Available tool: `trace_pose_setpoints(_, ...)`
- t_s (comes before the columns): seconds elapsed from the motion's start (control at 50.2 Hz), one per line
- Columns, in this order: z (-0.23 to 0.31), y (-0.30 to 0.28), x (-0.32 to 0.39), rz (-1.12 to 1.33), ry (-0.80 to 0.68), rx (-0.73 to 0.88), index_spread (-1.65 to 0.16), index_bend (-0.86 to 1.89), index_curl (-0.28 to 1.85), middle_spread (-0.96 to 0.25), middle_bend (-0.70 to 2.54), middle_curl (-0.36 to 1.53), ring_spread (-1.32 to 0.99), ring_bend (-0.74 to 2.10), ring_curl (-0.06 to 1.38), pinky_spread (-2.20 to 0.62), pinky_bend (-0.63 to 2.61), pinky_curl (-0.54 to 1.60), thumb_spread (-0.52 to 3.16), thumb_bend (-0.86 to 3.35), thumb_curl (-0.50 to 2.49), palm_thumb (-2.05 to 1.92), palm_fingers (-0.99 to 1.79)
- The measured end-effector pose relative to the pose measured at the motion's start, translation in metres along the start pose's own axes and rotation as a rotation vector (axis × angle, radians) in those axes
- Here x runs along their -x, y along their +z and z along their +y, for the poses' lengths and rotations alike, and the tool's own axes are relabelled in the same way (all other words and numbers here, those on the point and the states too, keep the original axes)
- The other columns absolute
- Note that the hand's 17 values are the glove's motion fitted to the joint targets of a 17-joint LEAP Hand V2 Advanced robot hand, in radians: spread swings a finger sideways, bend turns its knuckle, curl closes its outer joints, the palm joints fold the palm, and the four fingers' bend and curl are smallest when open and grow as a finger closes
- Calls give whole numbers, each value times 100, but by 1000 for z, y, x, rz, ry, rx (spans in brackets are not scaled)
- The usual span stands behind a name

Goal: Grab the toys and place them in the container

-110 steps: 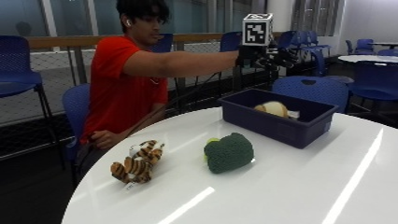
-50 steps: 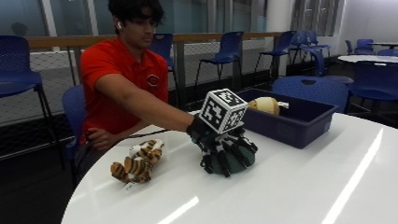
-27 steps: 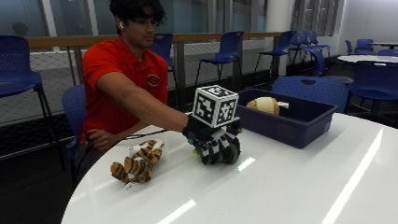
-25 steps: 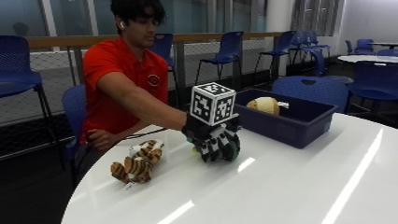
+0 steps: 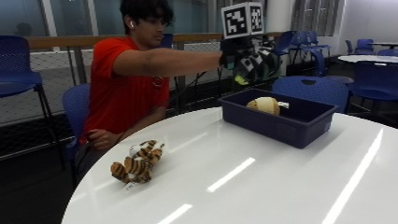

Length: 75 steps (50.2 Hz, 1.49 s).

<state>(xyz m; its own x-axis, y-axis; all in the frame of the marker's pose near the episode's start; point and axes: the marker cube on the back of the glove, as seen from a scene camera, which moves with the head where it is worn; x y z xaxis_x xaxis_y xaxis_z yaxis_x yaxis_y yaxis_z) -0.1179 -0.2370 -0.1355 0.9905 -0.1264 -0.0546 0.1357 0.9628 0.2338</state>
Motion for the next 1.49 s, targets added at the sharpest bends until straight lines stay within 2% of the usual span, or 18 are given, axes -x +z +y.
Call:
trace_pose_setpoints(0.279, -14, -11, 160, -69, -168, -25, -44, 37, 21, -46, 61, 60, -50, 106, 57, -41, 112, 43, 69, 32, 101, 62, 90)
trace_pose_setpoints(0.359, -8, -4, 182, -56, -299, -2, -45, 34, 22, -47, 59, 61, -51, 105, 57, -42, 113, 44, 68, 31, 104, 61, 88)
trace_pose_setpoints(0.458, -6, 9, 187, -44, -203, 169, -45, 28, 22, -47, 53, 61, -52, 104, 57, -42, 113, 44, 67, 29, 107, 58, 81)
trace_pose_setpoints(0.538, 4, 22, 177, 49, -328, 292, -43, 17, 23, -40, 35, 57, -49, 96, 57, -42, 122, 47, 77, 22, 105, 44, 49)
trace_pose_setpoints(0.558, 6, 24, 175, 66, -337, 313, -42, 13, 22, -33, 19, 53, -40, 83, 54, -32, 123, 48, 86, 17, 100, 34, -1)
trace_pose_setpoints(0.578, 8, 27, 174, 77, -345, 325, -40, 16, 26, -30, 18, 54, -35, 81, 58, -29, 127, 53, 90, 15, 98, 31, -12)
trace_pose_setpoints(0.598, 9, 29, 172, 86, -354, 330, -41, 17, 26, -31, 22, 55, -38, 90, 60, -32, 126, 51, 93, 15, 98, 30, 13)
trace_pose_setpoints(0.618, 10, 31, 171, 91, -354, 328, -39, 12, 23, -24, 13, 50, -30, 68, 51, -24, 128, 49, 97, 11, 94, 25, -22)
trace_pose_setpoints(0.638, 12, 33, 170, 89, -342, 321, -38, 14, 23, -21, 13, 49, -26, 55, 47, -20, 129, 49, 99, 7, 90, 19, -34)
trace_pose_setpoints(0.677, 15, 35, 168, 50, -310, 300, -35, 13, 22, -14, 9, 46, -18, 40, 42, -13, 127, 46, 103, -2, 83, 8, -45)
trace_pose_setpoints(0.717, 20, 33, 167, -18, -321, 284, -34, 11, 22, -10, 8, 43, -13, 32, 38, -9, 127, 45, 105, -6, 78, 1, -42)
trace_pose_setpoints(0.777, 27, 30, 155, -49, -363, 267, -33, 10, 21, -6, 8, 39, -7, 24, 34, -3, 124, 43, 108, -7, 71, -5, -39)
trace_pose_setpoints(0.877, 35, 30, 121, 12, -298, 253, -32, 12, 21, -3, 9, 35, -1, 17, 31, 3, 117, 40, 110, -8, 61, -9, -34)
trace_pose_setpoints(0.956, 49, 29, 90, 66, -347, 247, -31, 11, 21, -2, 9, 32, 2, 16, 29, 6, 114, 38, 110, -9, 55, -10, -32)
trace_pose_setpoints(1.036, 61, 29, 64, 71, -295, 234, -31, 11, 20, -1, 10, 30, 4, 16, 29, 8, 111, 37, 110, -8, 49, -9, -32)
trace_pose_setpoints(1.096, 73, 27, 45, 52, -318, 218, -31, 10, 20, -1, 10, 28, 5, 16, 28, 9, 110, 36, 110, -8, 46, -10, -31)
trace_pose_setpoints(1.255, 96, 26, -38, 39, -159, 222, -31, 10, 19, -1, 10, 25, 7, 16, 27, 11, 106, 34, 109, -7, 38, -9, -31)
trace_pose_setpoints(1.494, 134, 39, -137, 25, -39, 205, -30, 11, 19, -1, 10, 22, 7, 15, 25, 11, 101, 32, 109, -7, 31, -7, -31)
